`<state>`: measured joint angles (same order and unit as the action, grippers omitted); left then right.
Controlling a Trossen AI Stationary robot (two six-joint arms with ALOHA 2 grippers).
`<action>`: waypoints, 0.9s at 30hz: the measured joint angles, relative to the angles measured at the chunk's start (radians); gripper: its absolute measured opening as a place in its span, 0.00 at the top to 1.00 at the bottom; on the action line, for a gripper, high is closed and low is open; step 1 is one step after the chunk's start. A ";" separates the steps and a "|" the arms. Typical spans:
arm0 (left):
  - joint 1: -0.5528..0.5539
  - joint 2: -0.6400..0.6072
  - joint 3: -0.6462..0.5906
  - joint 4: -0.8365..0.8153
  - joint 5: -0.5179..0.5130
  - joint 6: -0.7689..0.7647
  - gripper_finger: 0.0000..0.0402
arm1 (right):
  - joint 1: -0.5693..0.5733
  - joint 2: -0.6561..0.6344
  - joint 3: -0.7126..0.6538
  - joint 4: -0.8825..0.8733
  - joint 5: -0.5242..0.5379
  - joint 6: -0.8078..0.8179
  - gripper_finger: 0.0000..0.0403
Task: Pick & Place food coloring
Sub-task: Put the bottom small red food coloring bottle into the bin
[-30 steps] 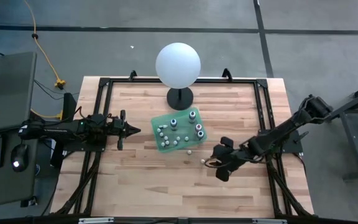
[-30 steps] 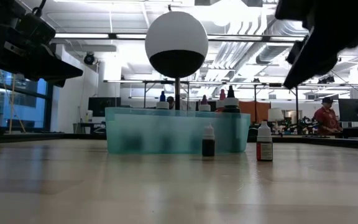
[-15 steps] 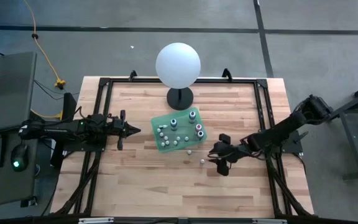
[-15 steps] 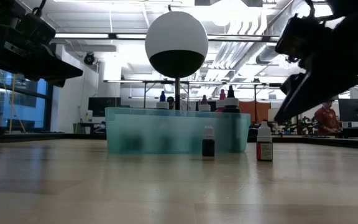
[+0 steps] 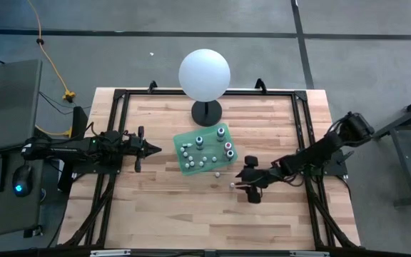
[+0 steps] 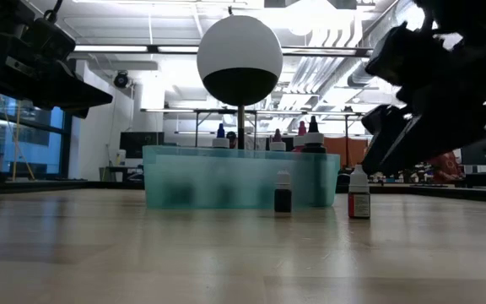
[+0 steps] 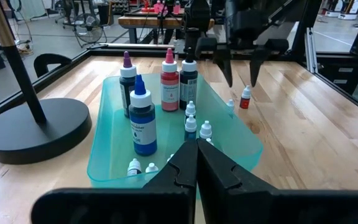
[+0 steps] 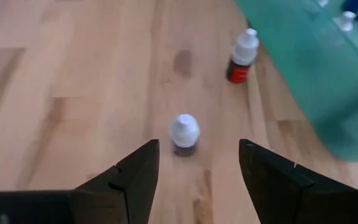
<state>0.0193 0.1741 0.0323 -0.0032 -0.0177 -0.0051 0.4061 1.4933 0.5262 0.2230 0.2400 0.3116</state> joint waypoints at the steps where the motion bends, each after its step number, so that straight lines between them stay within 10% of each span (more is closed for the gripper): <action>1: 0.000 0.000 0.000 0.000 0.000 0.000 1.00 | 0.000 0.005 0.000 0.003 0.014 0.001 0.47; 27: 0.000 0.000 0.000 0.000 0.000 0.000 1.00 | -0.007 0.072 0.000 0.088 -0.021 -0.007 0.48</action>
<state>0.0193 0.1745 0.0322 -0.0032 -0.0175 -0.0051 0.3990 1.5654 0.5259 0.3112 0.2187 0.3050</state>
